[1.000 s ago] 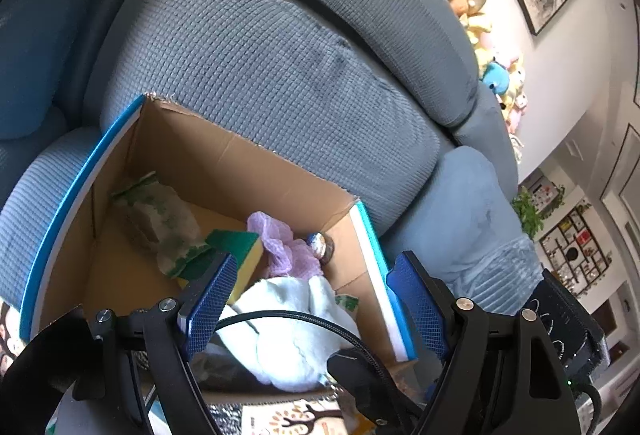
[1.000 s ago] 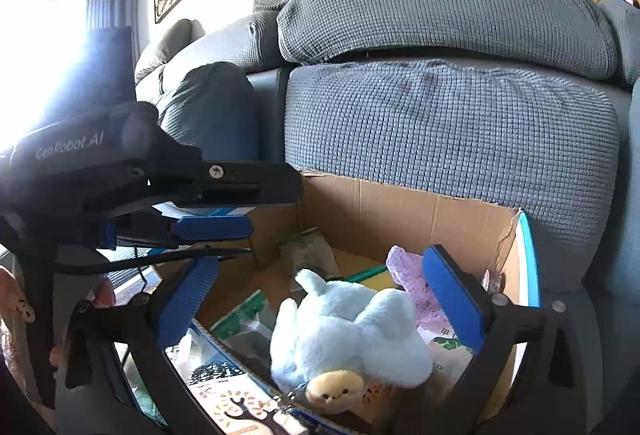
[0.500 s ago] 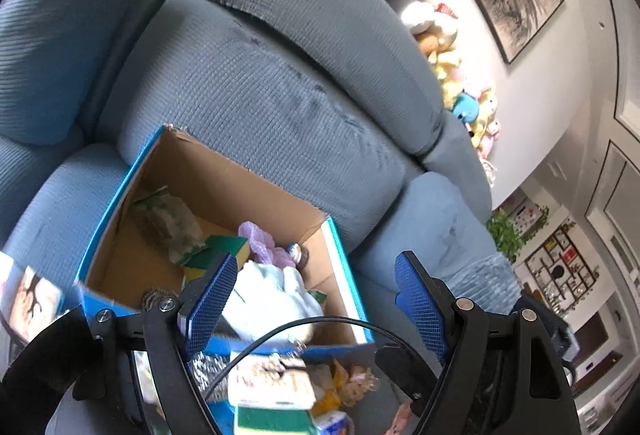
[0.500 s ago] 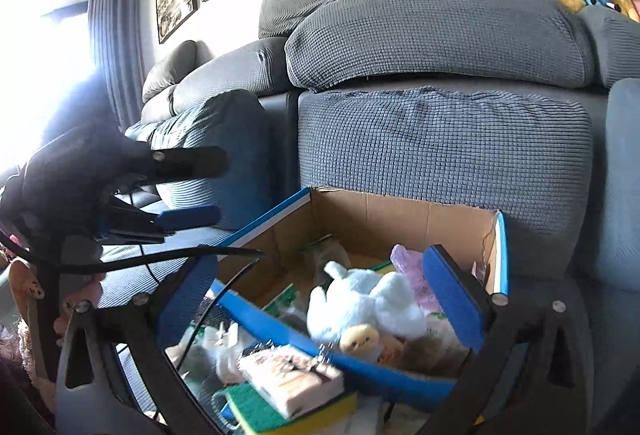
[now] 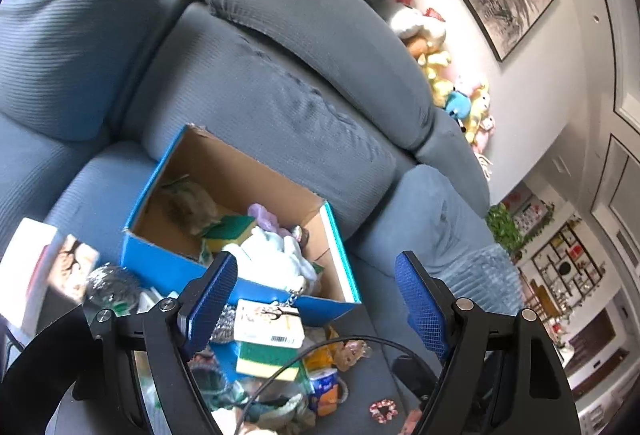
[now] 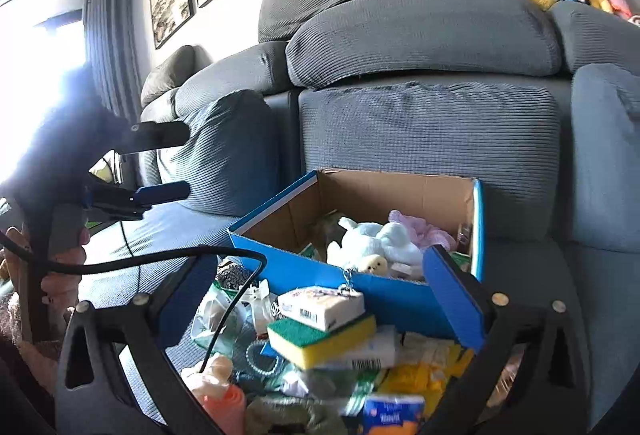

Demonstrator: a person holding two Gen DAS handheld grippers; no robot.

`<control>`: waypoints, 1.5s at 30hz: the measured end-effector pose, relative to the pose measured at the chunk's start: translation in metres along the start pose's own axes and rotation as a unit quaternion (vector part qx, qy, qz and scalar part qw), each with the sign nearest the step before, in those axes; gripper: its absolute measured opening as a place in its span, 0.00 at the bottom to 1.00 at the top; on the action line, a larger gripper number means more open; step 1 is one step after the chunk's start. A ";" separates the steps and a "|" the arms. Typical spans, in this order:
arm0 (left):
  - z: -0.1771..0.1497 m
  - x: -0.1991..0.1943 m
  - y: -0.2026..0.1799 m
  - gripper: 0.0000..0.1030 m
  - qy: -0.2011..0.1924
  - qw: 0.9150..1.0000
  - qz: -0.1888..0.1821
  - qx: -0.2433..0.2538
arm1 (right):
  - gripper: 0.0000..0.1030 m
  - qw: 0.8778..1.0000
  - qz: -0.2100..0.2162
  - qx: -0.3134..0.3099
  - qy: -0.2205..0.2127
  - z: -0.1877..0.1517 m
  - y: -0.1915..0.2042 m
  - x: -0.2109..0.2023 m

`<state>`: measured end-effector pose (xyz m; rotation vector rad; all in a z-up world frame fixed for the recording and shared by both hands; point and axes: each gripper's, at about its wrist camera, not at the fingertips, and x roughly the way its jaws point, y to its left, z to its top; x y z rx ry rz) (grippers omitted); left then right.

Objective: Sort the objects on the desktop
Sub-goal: 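Raise both open grippers out of the box, then move both grippers down to the Tempo tissue pack in the pile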

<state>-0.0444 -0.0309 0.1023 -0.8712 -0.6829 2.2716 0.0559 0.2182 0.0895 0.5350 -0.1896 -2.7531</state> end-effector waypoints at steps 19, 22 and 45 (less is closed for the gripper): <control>-0.060 -0.036 -0.033 0.79 0.060 0.998 -0.011 -0.017 | 1.00 0.998 -0.024 0.054 0.039 -0.048 0.019 -0.062; -0.066 -0.040 -0.030 0.79 0.053 0.998 0.002 -0.032 | 1.00 0.996 -0.028 0.066 0.046 -0.056 0.016 -0.066; -0.128 0.069 -0.059 0.79 0.206 0.974 -0.073 -0.057 | 1.00 0.981 -0.112 0.095 0.125 -0.110 -0.031 -0.031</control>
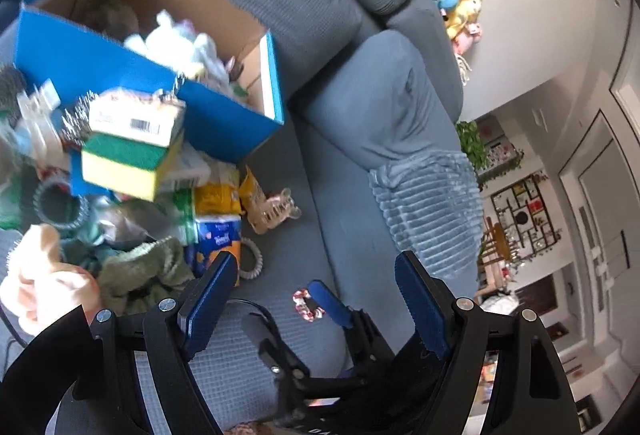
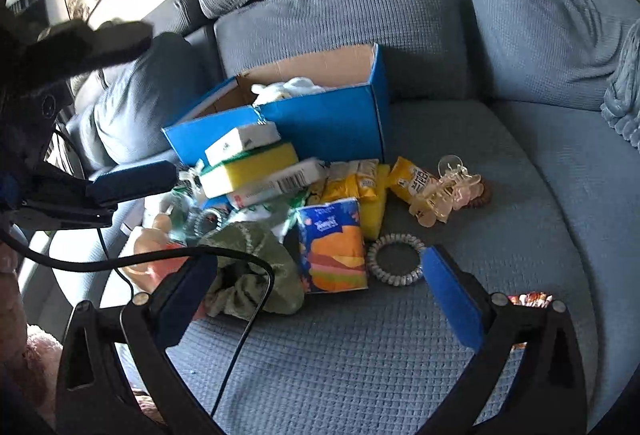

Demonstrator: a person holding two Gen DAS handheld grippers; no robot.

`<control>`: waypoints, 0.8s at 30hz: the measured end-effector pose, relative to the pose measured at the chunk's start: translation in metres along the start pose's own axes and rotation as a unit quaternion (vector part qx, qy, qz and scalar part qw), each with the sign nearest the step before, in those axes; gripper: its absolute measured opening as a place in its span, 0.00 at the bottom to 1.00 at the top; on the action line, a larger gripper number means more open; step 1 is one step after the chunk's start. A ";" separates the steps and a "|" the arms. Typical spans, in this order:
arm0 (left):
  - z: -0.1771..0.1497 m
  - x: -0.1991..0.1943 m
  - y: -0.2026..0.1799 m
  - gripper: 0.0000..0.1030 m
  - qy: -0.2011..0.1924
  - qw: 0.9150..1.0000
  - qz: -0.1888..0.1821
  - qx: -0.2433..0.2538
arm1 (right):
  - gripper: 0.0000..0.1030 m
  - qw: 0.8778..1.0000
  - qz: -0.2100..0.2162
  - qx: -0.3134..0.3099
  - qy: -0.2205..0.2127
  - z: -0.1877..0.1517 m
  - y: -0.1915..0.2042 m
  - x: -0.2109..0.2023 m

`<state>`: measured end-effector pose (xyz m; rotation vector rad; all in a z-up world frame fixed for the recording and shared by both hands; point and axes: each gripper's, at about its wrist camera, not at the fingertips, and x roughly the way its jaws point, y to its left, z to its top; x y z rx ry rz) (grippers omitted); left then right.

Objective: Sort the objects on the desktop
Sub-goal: 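Move both grippers down to the Tempo tissue pack in the pile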

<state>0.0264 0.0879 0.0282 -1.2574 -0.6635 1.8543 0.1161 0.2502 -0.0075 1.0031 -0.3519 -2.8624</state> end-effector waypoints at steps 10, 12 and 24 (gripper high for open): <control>0.002 0.040 0.024 0.79 0.056 0.997 0.026 -0.045 | 0.99 1.000 -0.007 -0.008 0.016 0.002 0.000 0.020; 0.002 0.044 0.028 0.79 0.059 0.996 0.034 -0.049 | 0.99 1.000 -0.006 -0.009 0.019 0.002 0.000 0.022; 0.002 0.060 0.055 0.79 0.078 0.992 0.063 -0.071 | 0.93 0.999 0.013 -0.011 0.042 0.001 0.001 0.045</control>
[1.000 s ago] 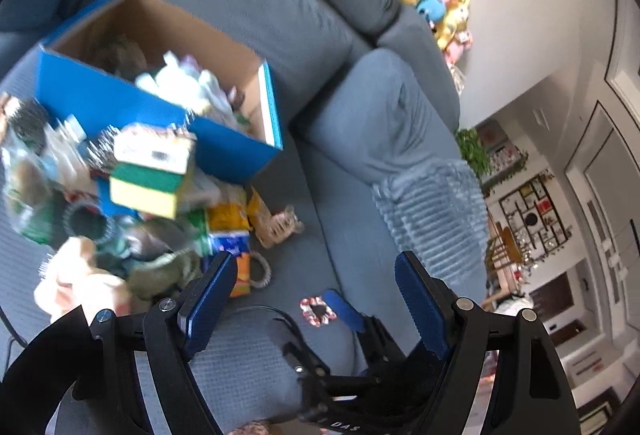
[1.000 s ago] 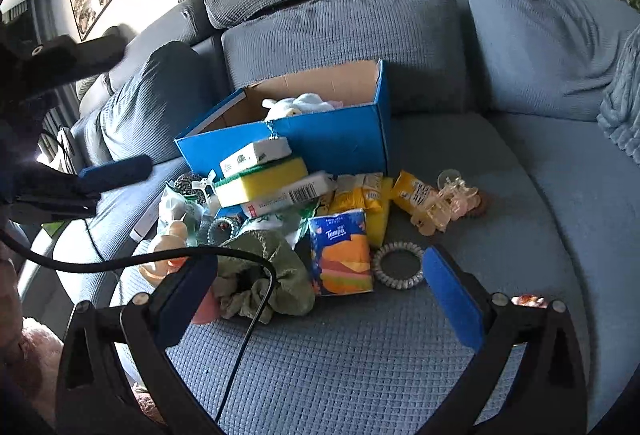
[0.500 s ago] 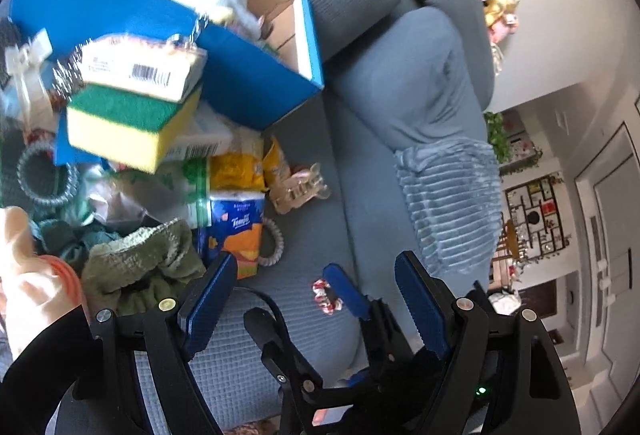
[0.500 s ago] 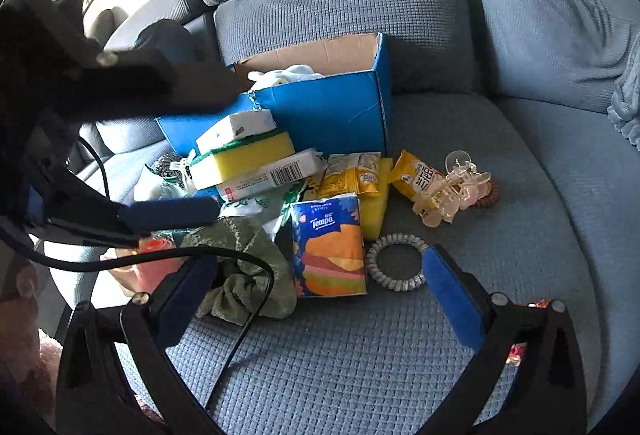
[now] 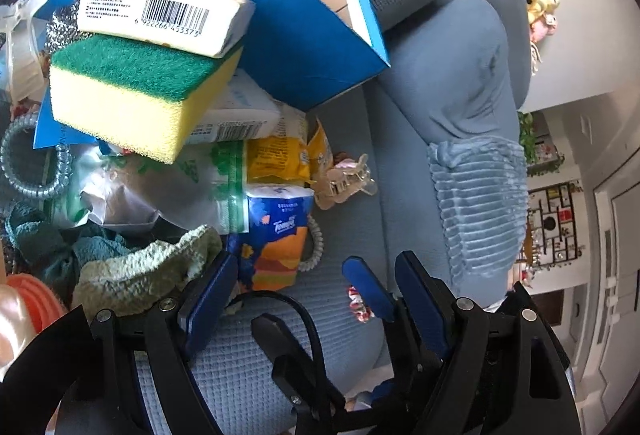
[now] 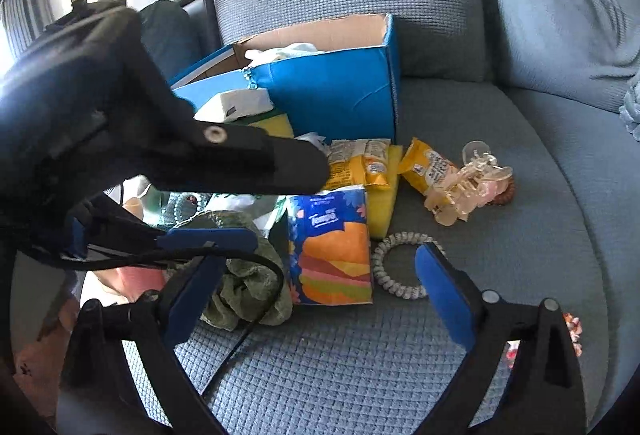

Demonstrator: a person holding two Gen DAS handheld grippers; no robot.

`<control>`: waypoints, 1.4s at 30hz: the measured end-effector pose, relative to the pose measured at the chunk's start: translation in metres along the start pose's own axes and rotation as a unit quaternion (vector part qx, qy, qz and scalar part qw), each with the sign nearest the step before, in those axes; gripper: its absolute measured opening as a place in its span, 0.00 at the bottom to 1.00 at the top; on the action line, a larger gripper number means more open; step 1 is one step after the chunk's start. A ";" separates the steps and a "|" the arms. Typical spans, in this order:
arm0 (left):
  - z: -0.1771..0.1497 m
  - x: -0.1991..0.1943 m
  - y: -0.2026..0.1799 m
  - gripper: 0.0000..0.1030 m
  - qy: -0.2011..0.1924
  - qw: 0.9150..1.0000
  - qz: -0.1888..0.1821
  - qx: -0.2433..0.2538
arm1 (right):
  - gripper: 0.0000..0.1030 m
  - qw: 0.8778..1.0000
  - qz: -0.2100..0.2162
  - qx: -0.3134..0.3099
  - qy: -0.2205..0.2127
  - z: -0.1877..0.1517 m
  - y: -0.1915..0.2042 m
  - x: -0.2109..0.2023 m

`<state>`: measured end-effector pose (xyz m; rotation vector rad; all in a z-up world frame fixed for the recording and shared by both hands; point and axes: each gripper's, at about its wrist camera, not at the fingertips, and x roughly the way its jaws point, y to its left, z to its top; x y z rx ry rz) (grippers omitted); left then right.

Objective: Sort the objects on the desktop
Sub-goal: 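Move both grippers down to the Tempo tissue pack in the pile, then close both grippers around the Tempo tissue pack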

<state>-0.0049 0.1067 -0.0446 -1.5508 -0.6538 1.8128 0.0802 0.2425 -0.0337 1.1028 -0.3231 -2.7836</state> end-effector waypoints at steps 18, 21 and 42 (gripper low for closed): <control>0.009 0.013 0.021 0.79 0.012 1.000 0.002 -0.013 | 0.81 1.000 0.021 0.003 0.020 0.000 0.001 0.020; 0.010 0.016 0.025 0.79 0.016 1.000 -0.012 -0.020 | 0.82 1.000 0.017 0.006 0.021 -0.002 -0.001 0.021; 0.012 0.029 0.023 0.45 0.017 1.000 0.015 -0.022 | 0.65 1.000 0.002 0.023 0.019 -0.014 -0.004 0.009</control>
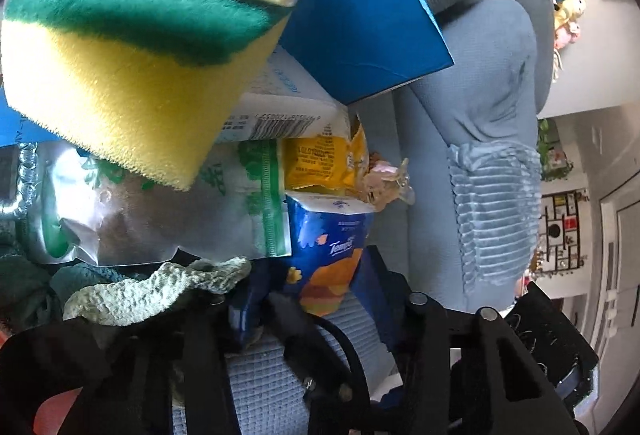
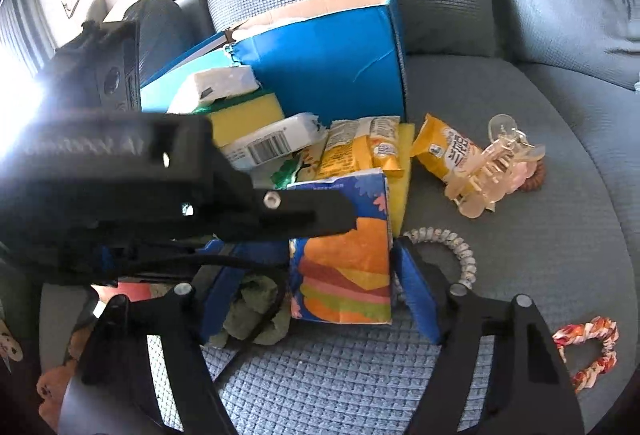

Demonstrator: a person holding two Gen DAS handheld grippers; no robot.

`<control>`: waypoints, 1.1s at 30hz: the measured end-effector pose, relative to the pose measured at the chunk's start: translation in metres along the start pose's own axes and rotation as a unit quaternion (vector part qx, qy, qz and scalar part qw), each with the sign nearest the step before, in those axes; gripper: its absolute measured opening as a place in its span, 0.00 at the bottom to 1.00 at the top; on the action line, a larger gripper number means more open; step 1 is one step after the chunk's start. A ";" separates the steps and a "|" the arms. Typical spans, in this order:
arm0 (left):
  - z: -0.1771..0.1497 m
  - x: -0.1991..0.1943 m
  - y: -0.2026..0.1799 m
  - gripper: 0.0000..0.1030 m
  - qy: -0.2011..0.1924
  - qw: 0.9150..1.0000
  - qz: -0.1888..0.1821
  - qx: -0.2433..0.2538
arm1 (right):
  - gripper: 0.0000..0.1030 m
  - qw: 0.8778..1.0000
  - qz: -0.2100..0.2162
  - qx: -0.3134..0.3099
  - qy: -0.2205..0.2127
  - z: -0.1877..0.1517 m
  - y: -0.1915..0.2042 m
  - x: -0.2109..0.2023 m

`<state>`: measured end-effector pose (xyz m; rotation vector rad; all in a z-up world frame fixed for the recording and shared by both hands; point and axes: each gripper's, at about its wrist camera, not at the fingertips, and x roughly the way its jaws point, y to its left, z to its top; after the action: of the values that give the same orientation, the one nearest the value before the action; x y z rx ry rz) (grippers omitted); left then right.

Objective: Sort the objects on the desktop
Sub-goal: 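Close both grippers around the Tempo tissue pack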

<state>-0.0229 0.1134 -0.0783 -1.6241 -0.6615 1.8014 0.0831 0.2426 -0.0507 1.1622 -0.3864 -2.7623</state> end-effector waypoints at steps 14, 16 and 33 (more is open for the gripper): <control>-0.005 -0.014 -0.006 0.45 -0.015 1.000 0.005 0.008 | 0.51 1.000 -0.002 0.003 -0.014 0.003 -0.005 -0.005; -0.006 -0.017 -0.007 0.45 -0.017 1.000 0.004 0.011 | 0.51 1.000 -0.003 -0.001 -0.018 0.004 -0.001 -0.009; -0.011 -0.053 -0.020 0.45 -0.050 0.998 -0.018 0.028 | 0.50 0.998 -0.001 -0.019 -0.052 0.027 0.028 -0.034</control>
<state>-0.0068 0.0882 -0.0291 -1.4837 -0.6744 1.8682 0.0875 0.2278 -0.0017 1.0149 -0.3412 -2.8265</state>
